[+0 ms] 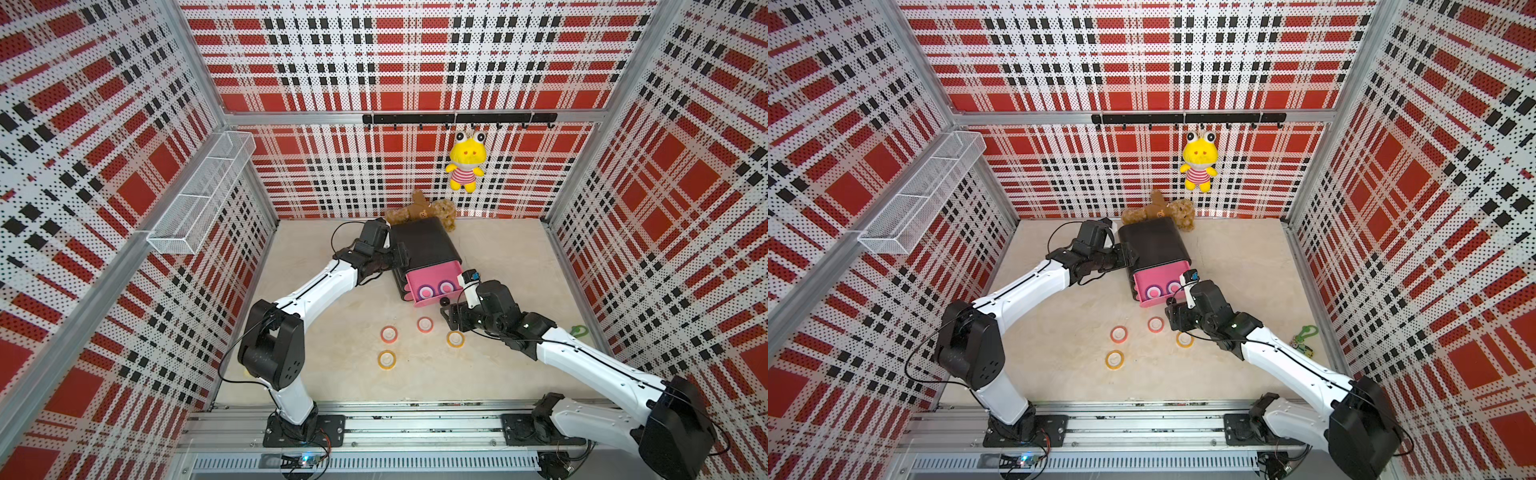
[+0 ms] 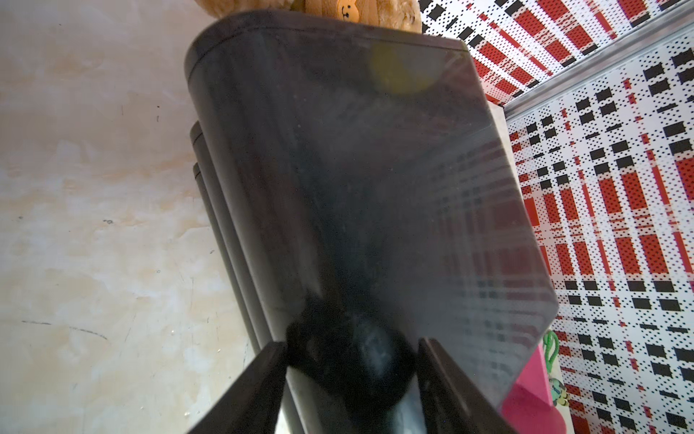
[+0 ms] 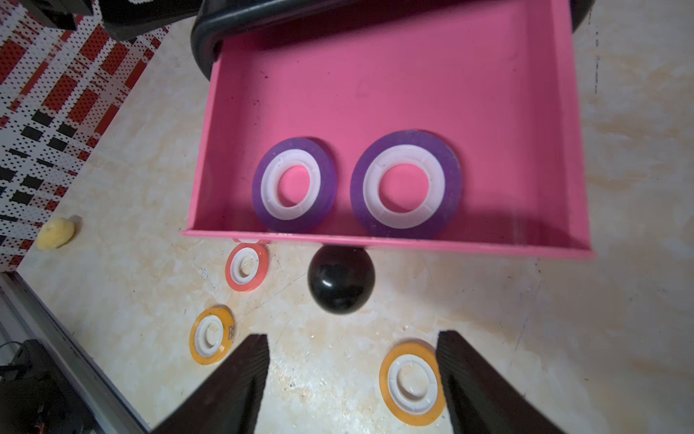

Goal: Place the transparent tape into the drawer according to color
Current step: Close the drawer of the storage box.

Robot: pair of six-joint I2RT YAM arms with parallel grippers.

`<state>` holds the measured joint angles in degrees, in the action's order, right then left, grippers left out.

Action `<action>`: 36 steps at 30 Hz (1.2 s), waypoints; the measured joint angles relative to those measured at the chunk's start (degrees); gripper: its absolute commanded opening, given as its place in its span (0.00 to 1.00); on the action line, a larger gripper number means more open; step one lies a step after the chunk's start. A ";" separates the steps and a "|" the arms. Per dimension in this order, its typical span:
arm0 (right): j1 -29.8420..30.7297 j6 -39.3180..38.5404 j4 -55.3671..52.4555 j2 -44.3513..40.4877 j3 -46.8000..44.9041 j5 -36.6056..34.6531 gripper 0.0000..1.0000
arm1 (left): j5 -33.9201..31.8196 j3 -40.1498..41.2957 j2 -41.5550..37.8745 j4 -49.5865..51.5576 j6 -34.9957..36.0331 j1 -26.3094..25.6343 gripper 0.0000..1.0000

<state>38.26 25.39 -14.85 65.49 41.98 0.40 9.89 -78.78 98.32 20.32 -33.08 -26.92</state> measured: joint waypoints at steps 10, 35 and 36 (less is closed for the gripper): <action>0.24 0.63 5.49 3.69 -1.46 -2.43 0.59 | 0.70 0.33 0.00 -0.59 0.11 0.59 0.61; 0.35 1.31 9.94 5.79 -1.42 -1.99 0.37 | 1.99 0.44 0.09 -0.85 0.55 1.14 0.59; 0.35 1.29 9.94 5.79 -1.36 -2.08 0.37 | 2.01 0.44 0.09 -0.87 0.55 1.14 0.59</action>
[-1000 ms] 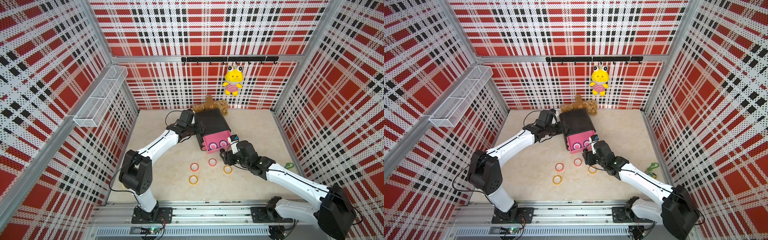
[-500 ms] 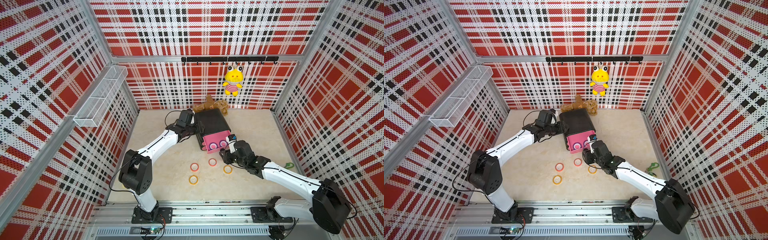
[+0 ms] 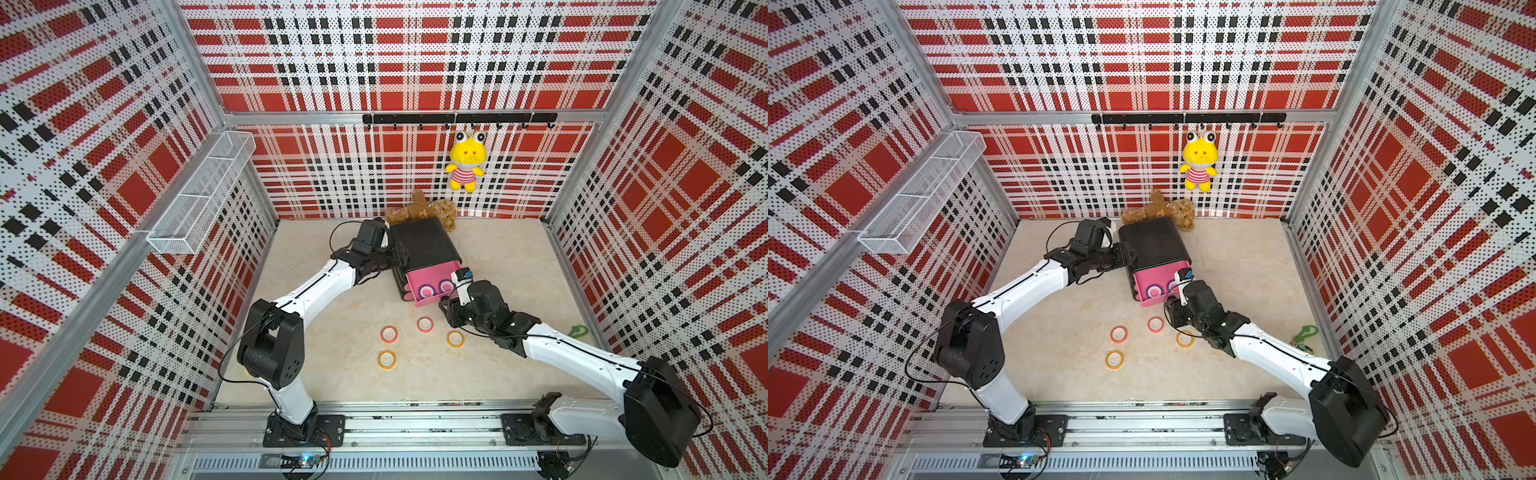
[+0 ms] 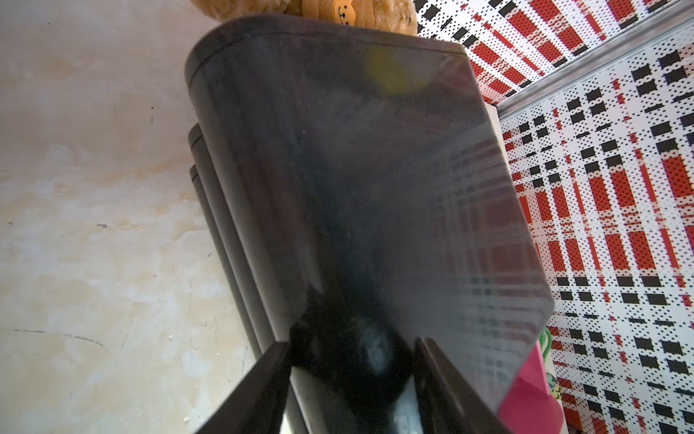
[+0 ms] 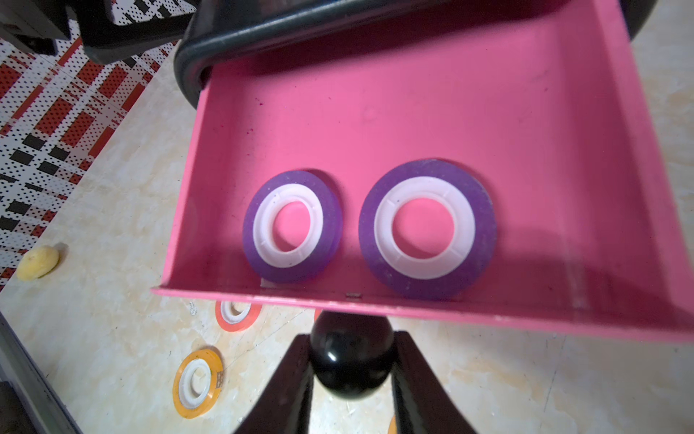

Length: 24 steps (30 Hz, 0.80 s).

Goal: Place the transparent tape into the drawer according to color
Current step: Close the drawer of the storage box.

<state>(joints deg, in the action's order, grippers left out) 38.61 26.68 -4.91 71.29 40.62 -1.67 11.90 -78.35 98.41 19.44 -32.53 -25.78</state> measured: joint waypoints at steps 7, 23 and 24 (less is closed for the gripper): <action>0.00 -0.04 0.00 0.02 1.53 -0.87 0.36 | 0.28 0.00 0.04 -0.04 0.04 0.00 0.59; 0.00 -1.84 -2.03 4.28 6.60 -2.29 0.36 | 1.20 0.00 0.35 -0.66 0.85 0.20 0.58; 0.00 -1.99 -2.08 4.57 6.82 -2.38 0.36 | 1.22 -0.02 0.37 -0.68 0.85 0.20 0.58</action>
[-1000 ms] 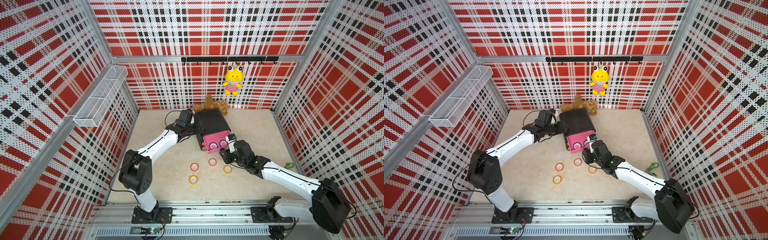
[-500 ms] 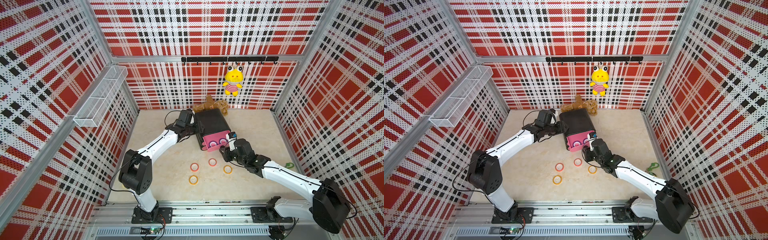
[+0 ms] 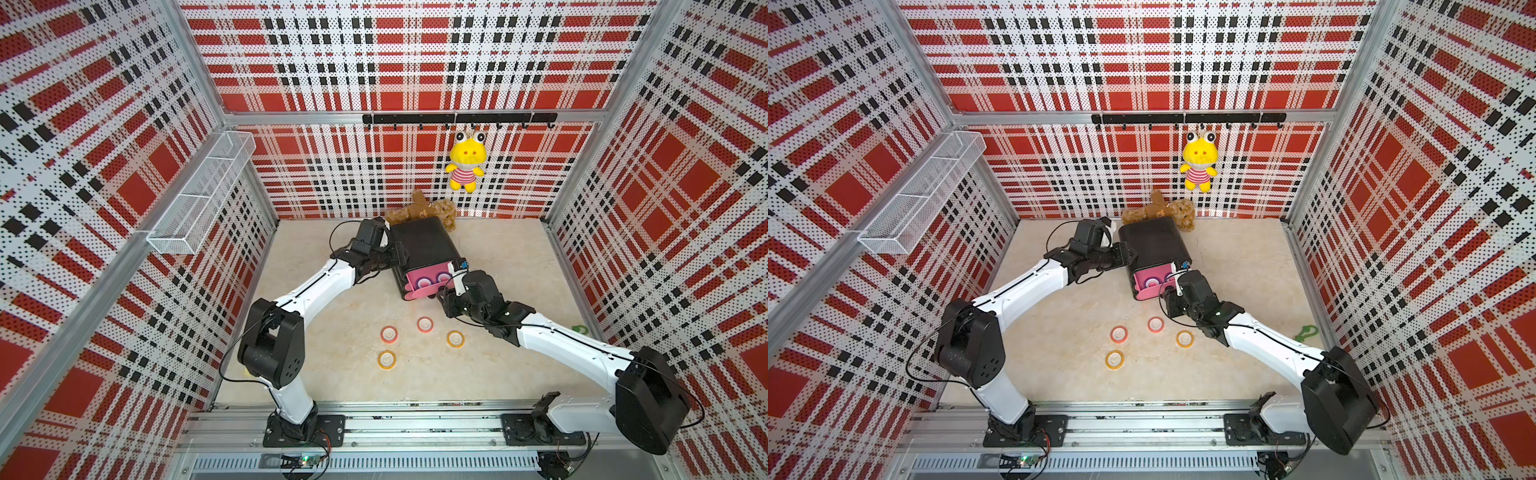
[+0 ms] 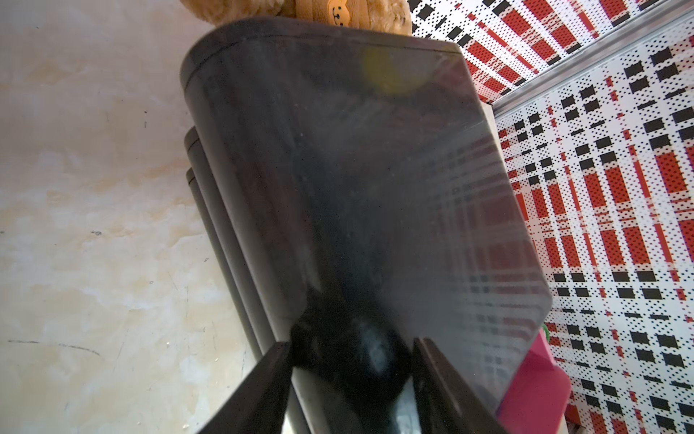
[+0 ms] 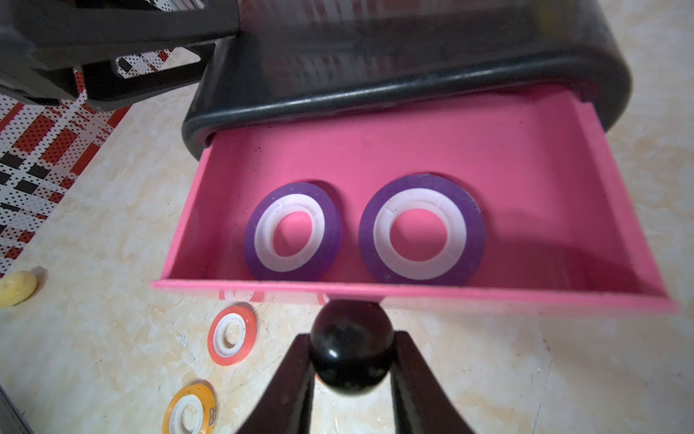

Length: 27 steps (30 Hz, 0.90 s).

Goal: Place the transparent tape into the drawer according to color
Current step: Close the drawer of the storage box.

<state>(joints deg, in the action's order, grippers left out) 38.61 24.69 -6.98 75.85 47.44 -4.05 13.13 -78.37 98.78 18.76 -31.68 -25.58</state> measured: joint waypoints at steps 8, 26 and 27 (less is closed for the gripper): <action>0.00 -0.85 0.50 2.95 2.34 -0.70 0.36 | 0.15 0.00 0.11 -0.31 0.04 0.07 0.57; -0.07 -1.77 1.70 8.50 7.08 -2.45 0.37 | 0.31 0.00 0.37 -0.72 0.28 0.11 0.57; -0.11 -1.90 1.68 8.81 7.34 -2.51 0.37 | 0.31 -0.02 0.42 -0.79 0.31 0.13 0.57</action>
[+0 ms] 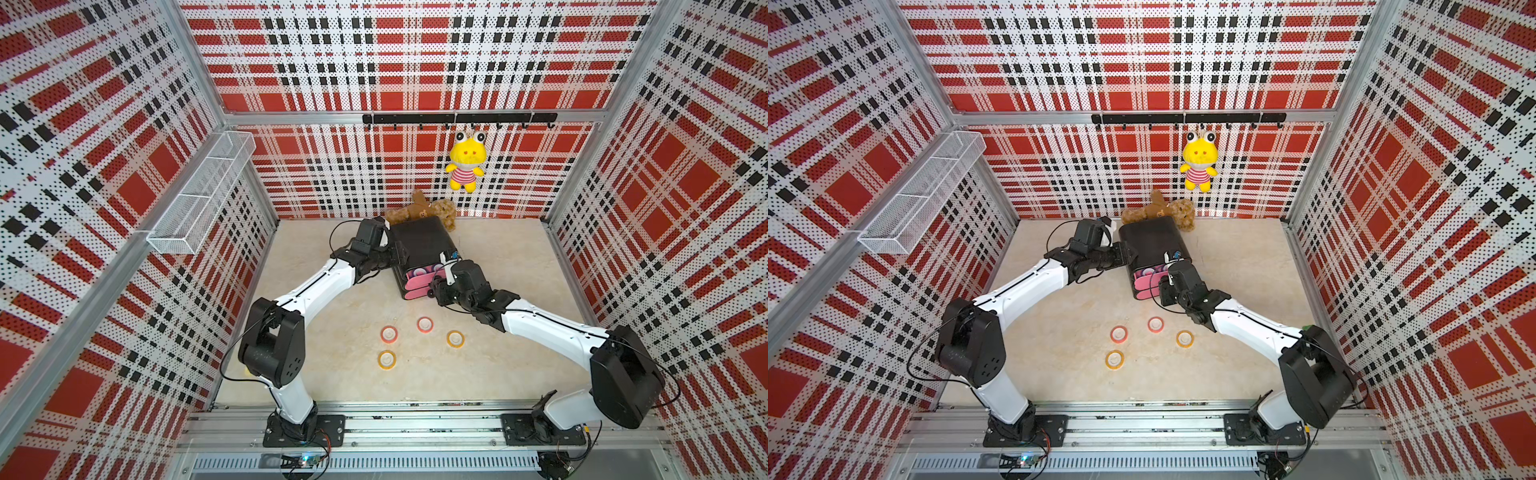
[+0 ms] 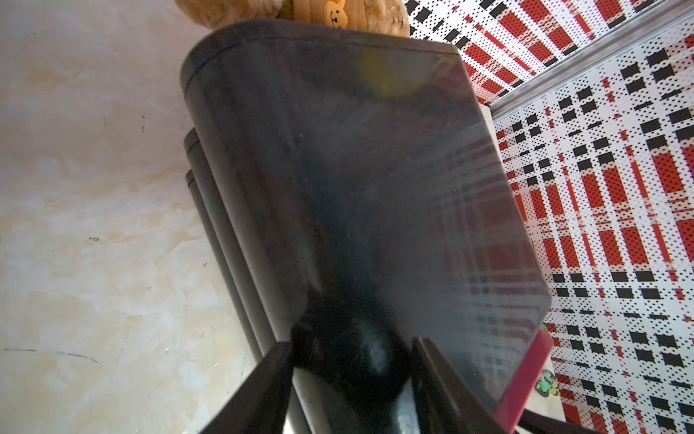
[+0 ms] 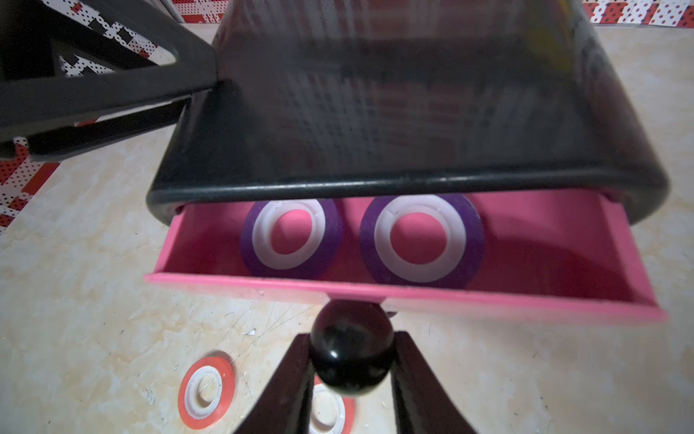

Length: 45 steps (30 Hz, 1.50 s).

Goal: Place the transparent tape into the drawer according to color
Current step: Close the drawer of the storage box.

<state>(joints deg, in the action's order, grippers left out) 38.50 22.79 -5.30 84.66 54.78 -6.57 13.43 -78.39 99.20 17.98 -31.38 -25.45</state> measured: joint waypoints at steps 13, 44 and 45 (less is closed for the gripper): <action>-0.04 -0.90 3.10 3.19 2.71 -2.23 0.43 | -0.13 -0.52 0.59 -0.42 0.37 0.02 0.56; 0.04 1.01 8.37 -10.84 -3.45 -1.81 0.86 | 0.11 -0.66 0.79 -0.76 0.59 -0.02 0.56; 0.04 0.98 8.52 -12.35 -5.01 -1.81 0.90 | 0.11 -0.72 0.85 -0.74 0.59 -0.02 0.56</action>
<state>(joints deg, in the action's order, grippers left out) 38.54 23.77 3.22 72.31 49.78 -8.38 13.54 -79.11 100.05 17.23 -30.79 -25.47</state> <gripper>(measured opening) 0.847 0.562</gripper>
